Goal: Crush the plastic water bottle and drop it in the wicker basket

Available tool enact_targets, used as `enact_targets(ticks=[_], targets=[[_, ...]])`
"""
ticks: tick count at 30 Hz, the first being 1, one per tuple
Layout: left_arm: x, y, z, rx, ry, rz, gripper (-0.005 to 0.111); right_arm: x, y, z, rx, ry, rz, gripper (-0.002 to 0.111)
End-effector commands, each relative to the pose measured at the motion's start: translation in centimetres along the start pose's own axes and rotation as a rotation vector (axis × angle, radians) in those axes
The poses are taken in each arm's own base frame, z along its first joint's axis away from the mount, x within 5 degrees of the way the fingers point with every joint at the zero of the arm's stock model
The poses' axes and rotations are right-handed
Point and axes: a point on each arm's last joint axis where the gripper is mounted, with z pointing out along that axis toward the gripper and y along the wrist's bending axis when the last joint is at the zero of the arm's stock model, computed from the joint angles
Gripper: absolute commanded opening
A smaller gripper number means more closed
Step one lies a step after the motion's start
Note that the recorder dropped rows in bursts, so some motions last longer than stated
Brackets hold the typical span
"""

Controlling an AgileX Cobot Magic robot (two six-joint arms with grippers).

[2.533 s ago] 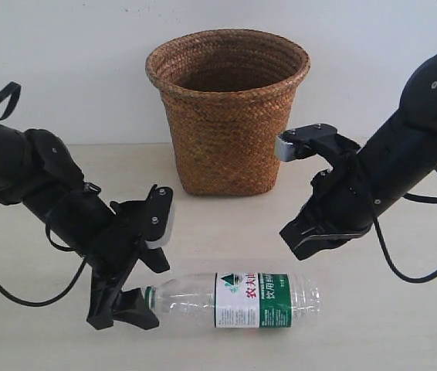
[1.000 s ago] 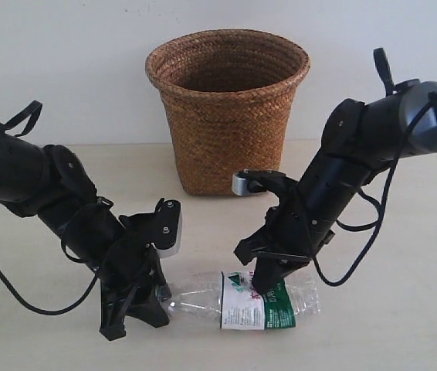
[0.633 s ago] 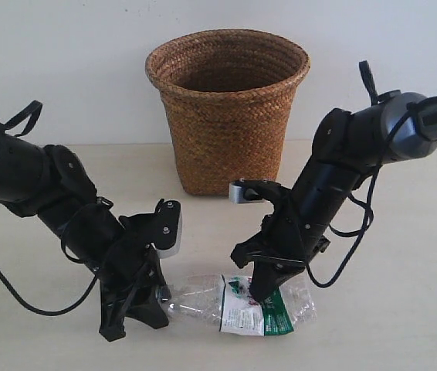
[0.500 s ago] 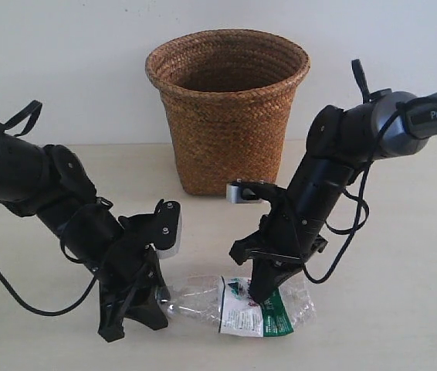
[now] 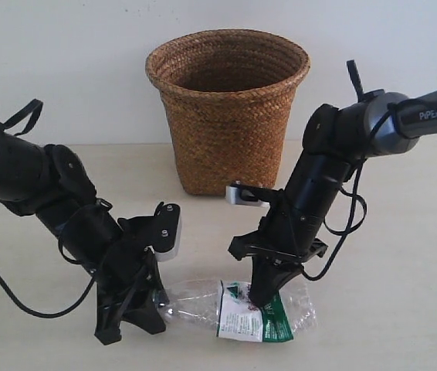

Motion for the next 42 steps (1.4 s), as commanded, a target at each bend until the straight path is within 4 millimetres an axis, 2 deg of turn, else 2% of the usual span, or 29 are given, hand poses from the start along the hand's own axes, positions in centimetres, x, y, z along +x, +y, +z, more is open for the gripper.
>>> enact_targets(ticks=[1, 6, 8, 11, 15, 25, 32, 42], targets=[[0.0, 0.0, 0.7, -0.014, 0.014, -0.033, 0.004, 1.2, 0.6, -2.4, 0.078, -0.001, -0.046, 0.0], [0.2, 0.0, 0.6, -0.013, 0.033, -0.036, 0.004, 1.8, 3.5, -5.9, 0.037, -0.083, -0.093, 0.0], [0.2, 0.0, 0.6, -0.013, 0.037, -0.036, 0.004, 1.9, 4.4, -6.6, 0.011, -0.11, -0.097, 0.0], [0.3, 0.1, 0.6, -0.023, 0.038, -0.043, 0.004, 1.6, 5.7, -6.0, -0.026, -0.118, -0.109, 0.0], [0.3, 0.2, 0.6, -0.032, 0.044, -0.048, 0.004, 0.9, 7.0, -3.8, -0.002, -0.102, -0.145, 0.0], [0.3, 0.2, 0.6, -0.032, 0.045, -0.047, 0.004, -0.3, 5.5, -1.0, 0.005, -0.1, -0.037, 0.0], [0.3, 0.2, 0.6, -0.032, 0.045, -0.047, 0.004, -0.7, 3.5, 2.4, -0.009, -0.035, 0.019, 0.0], [0.3, 0.2, 0.6, -0.032, 0.044, -0.048, 0.004, -1.4, 1.0, 6.2, 0.011, -0.017, 0.086, 0.0]])
